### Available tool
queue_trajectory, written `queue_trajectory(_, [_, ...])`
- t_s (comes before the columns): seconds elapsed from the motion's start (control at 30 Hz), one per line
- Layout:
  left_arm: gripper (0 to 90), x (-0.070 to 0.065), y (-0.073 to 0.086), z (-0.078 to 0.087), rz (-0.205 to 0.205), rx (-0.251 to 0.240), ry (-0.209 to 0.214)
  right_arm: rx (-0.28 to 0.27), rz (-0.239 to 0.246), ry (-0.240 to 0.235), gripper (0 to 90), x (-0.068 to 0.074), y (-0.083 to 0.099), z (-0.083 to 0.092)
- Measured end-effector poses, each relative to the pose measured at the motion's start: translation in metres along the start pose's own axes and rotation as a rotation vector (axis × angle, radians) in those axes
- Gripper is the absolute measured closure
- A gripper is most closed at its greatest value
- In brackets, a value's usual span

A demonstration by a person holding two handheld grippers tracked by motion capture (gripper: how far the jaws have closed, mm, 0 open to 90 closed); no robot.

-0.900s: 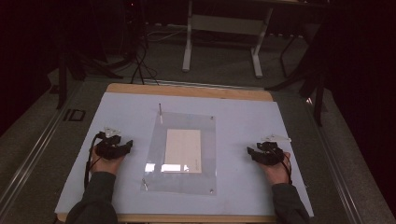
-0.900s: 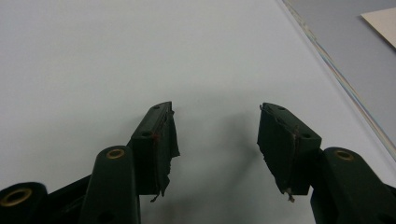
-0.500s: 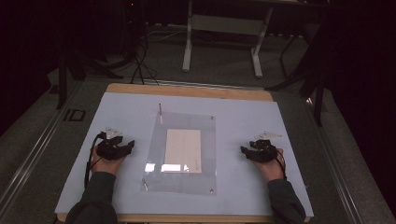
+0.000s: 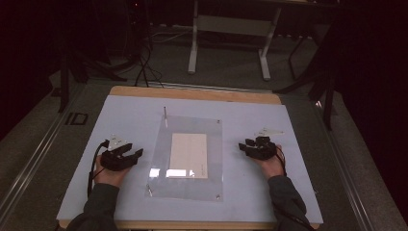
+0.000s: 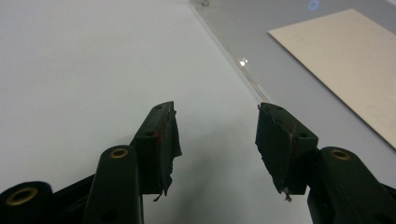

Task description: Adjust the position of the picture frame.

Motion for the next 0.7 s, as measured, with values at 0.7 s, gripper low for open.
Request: queue_trajectory(0.7, [47.0, -0.018, 0.016, 0.039, -0.031, -0.038, 0.055, -0.03, 0.093, -0.118, 65.0, 0.058, -0.076, -0.081])
Point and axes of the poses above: each handheld gripper's, and its own axes: z roughly backward along the jaws, y roughly out of its underside, x roughly to its left, the point moved 9 cm from there along -z, roughly forward along the jaws, and after that the axes turned 2 degrees about -x, right-handed, at the moved point
